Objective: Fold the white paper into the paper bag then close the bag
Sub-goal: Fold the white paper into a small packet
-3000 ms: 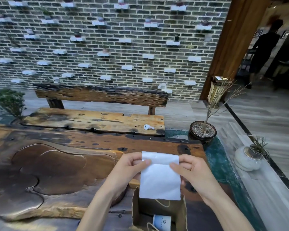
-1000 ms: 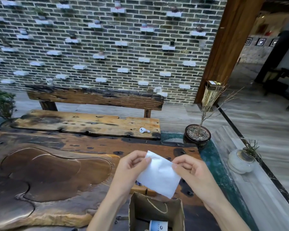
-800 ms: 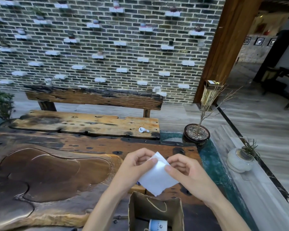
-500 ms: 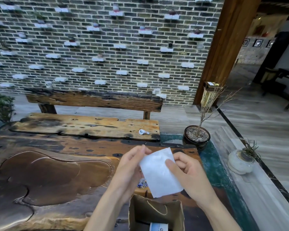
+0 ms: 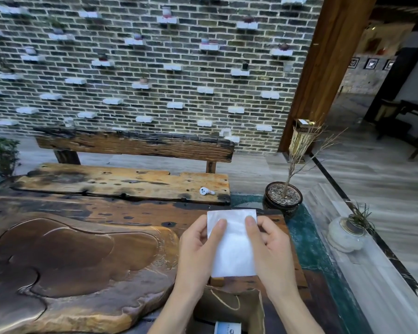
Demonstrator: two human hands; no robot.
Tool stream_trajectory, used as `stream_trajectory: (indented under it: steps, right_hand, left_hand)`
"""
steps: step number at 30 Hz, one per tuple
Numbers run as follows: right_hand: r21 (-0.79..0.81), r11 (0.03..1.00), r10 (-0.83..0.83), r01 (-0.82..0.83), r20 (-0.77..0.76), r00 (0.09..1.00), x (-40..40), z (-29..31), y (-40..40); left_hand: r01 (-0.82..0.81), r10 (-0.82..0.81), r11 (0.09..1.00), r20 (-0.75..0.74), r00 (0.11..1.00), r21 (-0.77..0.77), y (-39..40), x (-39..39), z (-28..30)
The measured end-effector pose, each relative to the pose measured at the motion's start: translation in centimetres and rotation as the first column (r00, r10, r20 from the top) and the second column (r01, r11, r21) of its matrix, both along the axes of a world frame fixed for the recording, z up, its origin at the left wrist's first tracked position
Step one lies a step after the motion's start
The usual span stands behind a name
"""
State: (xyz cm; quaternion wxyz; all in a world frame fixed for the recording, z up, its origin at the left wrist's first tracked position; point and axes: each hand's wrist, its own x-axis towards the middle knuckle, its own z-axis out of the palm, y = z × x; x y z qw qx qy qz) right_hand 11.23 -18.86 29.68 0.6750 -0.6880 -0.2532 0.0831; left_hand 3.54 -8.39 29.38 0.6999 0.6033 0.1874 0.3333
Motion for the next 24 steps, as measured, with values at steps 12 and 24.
stream_trajectory:
  steps: [12, 24]
  right_hand:
    - [0.087, 0.995, 0.062, -0.055, -0.082, 0.995, 0.1, 0.3, -0.8]
    - [0.081, 0.991, 0.122, -0.108, -0.194, 0.973, 0.8, 0.9, -1.7]
  left_hand:
    - [0.07, -0.07, 0.998, -0.033, 0.997, -0.001, 0.6, -0.2, 0.5]
    - [0.187, -0.188, 0.982, -0.076, 0.979, -0.012, 1.3, -0.4, -0.4]
